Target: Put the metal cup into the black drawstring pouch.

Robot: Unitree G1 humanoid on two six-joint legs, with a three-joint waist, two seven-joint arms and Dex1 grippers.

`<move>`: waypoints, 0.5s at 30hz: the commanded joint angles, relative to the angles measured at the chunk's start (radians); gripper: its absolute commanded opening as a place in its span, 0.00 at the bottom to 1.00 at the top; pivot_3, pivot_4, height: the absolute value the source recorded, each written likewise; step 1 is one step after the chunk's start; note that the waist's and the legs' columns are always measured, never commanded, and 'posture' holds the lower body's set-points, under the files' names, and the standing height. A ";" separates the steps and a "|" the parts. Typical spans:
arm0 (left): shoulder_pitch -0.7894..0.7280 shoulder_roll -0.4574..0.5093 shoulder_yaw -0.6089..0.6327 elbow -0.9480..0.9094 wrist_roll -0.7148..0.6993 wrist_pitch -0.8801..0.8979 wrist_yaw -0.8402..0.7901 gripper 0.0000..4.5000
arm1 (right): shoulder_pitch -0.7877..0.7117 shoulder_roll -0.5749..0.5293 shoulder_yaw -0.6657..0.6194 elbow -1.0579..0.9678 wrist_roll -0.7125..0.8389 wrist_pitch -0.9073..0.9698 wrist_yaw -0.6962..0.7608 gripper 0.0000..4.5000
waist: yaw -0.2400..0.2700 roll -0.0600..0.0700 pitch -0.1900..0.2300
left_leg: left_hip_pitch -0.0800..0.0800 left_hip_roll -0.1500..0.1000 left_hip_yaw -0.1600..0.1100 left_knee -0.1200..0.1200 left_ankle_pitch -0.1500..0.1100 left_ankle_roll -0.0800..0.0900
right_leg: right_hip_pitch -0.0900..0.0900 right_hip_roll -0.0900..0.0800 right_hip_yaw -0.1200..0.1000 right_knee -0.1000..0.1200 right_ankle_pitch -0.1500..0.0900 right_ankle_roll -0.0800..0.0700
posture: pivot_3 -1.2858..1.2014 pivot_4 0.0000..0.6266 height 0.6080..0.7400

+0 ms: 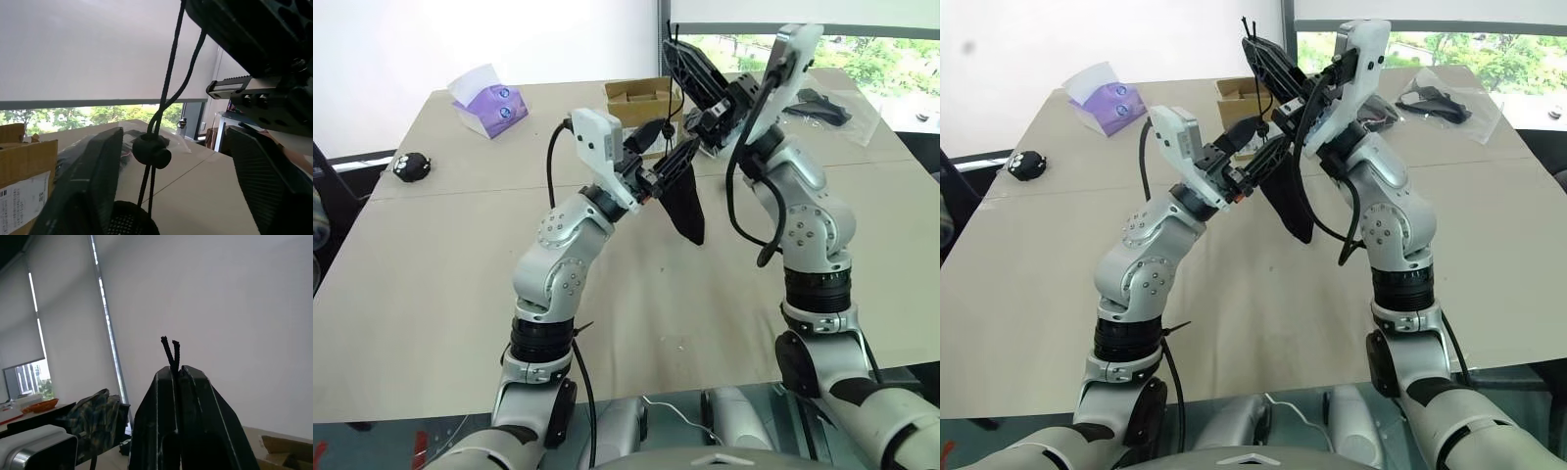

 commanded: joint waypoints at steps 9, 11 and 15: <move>0.013 0.015 -0.010 -0.018 0.022 -0.005 -0.002 0.04 | -0.028 0.010 -0.034 -0.034 0.043 -0.016 -0.008 0.00 | 0.000 0.000 0.000 | 0.000 0.000 0.000 0.000 0.000 0.000 | 0.000 0.000 0.000 0.000 0.000 0.000 | 0.52 0.24 1.00; 0.015 0.032 -0.026 -0.003 0.061 -0.007 0.007 0.04 | -0.061 0.034 -0.106 -0.007 0.108 -0.035 -0.038 0.00 | 0.000 0.000 0.000 | 0.000 0.000 0.000 0.000 0.000 0.000 | 0.000 0.000 0.000 0.000 0.000 0.000 | 0.52 0.24 1.00; 0.047 0.056 -0.037 0.034 0.109 -0.011 0.008 0.04 | -0.195 0.059 -0.305 0.060 0.320 -0.089 -0.129 0.00 | 0.000 0.002 0.001 | 0.000 0.000 0.000 0.000 0.000 0.000 | 0.000 0.001 0.000 0.000 0.000 0.000 | 0.52 0.24 1.00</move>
